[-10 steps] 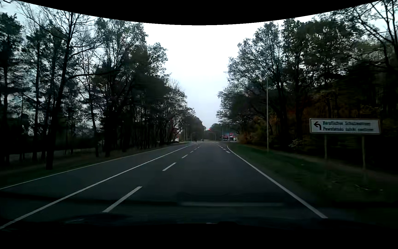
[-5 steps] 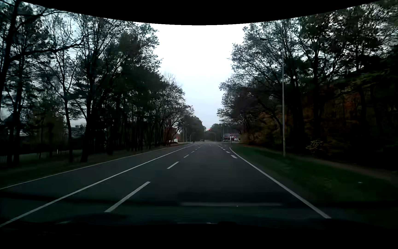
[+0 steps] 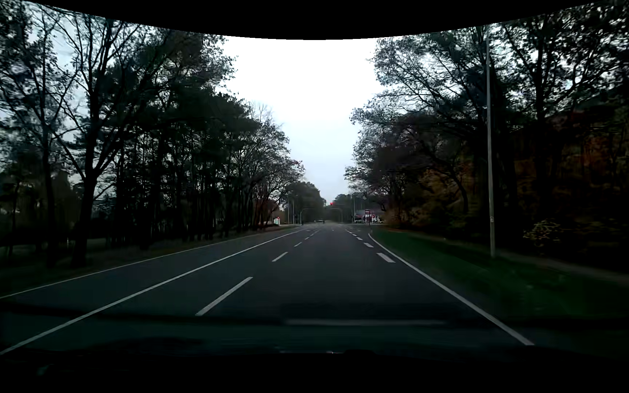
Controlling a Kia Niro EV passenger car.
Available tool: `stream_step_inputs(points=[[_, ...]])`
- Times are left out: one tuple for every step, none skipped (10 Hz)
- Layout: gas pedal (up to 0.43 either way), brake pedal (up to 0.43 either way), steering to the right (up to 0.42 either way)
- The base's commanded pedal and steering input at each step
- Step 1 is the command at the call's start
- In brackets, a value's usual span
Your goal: Follow the waypoints while adhering to traffic rules and regulations
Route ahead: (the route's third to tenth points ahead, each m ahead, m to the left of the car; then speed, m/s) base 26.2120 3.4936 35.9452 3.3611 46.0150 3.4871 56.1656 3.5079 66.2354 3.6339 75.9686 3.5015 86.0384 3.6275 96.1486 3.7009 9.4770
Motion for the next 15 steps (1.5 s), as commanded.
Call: stream_step_inputs(points=[[0.0,0.0,0.0],[0.0,0.0,0.0],[0.0,0.0,0.0],[0.0,0.0,0.0],[0.0,0.0,0.0],[0.0,0.0,0.0],[0.0,0.0,0.0],[0.0,0.0,0.0],[0.0,0.0,0.0],[0.0,0.0,0.0],[0.0,0.0,0.0],[0.0,0.0,0.0],[0.0,0.0,0.0],[0.0,0.0,0.0],[0.0,0.0,0.0]])
